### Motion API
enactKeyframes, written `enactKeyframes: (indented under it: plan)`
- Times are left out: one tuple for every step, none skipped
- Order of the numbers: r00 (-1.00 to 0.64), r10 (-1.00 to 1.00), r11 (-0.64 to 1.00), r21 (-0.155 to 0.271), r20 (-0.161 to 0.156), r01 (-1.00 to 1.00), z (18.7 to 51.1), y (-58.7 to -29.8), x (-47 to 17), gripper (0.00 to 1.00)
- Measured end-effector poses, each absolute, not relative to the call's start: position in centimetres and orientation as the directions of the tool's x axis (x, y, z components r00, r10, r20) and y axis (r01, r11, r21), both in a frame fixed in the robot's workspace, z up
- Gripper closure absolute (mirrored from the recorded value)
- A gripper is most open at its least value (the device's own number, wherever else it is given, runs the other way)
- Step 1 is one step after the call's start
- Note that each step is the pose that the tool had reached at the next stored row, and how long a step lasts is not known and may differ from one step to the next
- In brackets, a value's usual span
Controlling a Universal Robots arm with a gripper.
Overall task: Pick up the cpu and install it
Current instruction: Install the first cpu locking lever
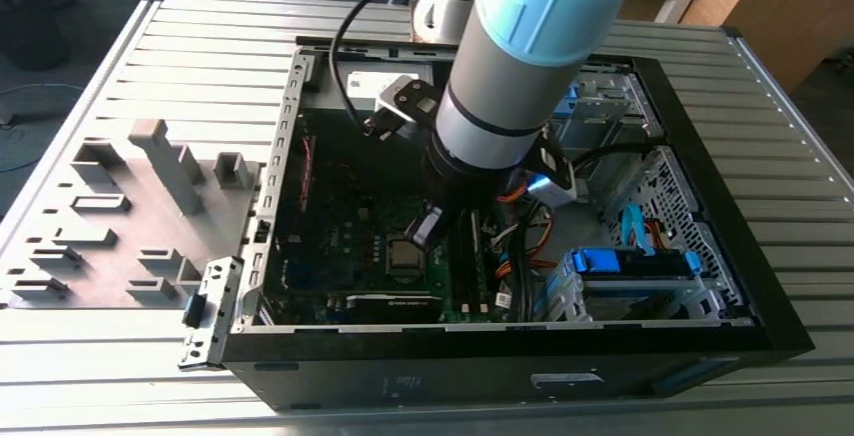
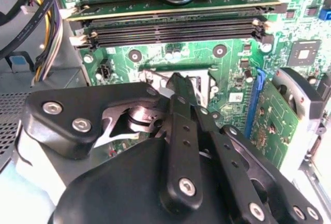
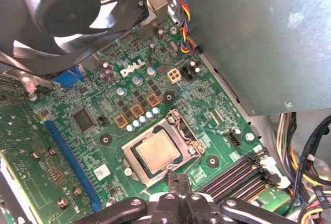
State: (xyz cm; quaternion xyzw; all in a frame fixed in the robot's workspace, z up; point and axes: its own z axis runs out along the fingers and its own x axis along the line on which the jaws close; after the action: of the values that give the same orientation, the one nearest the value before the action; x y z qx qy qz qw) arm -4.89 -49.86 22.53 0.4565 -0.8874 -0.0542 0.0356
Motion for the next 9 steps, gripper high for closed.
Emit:
enactKeyframes:
  plan:
    - [-0.581,-0.814,0.577,0.129,0.014,-0.806,22.58,-49.85,-4.89,0.89]
    - [-0.581,-0.814,0.577,0.129,0.014,-0.806,22.61,-49.84,-4.88,0.89]
    - [-0.581,-0.814,0.577,0.129,0.014,-0.806,22.62,-49.83,-4.88,0.89]
    - [-0.581,-0.814,0.577,0.129,0.013,-0.806,22.62,-49.82,-4.88,0.89]
    - [-0.581,-0.814,0.577,0.129,0.014,-0.806,22.63,-49.82,-4.88,0.89]
    - [-0.581,-0.814,0.577,0.129,0.014,-0.806,22.64,-49.78,-4.89,0.89]
    - [-0.581,-0.814,0.577,0.128,0.014,-0.806,22.64,-49.75,-4.88,0.89]
    - [-0.581,-0.814,0.577,0.128,0.014,-0.806,22.65,-49.74,-4.89,0.89]
    - [-0.581,-0.814,0.577,0.128,0.014,-0.806,22.65,-49.73,-4.89,0.89]
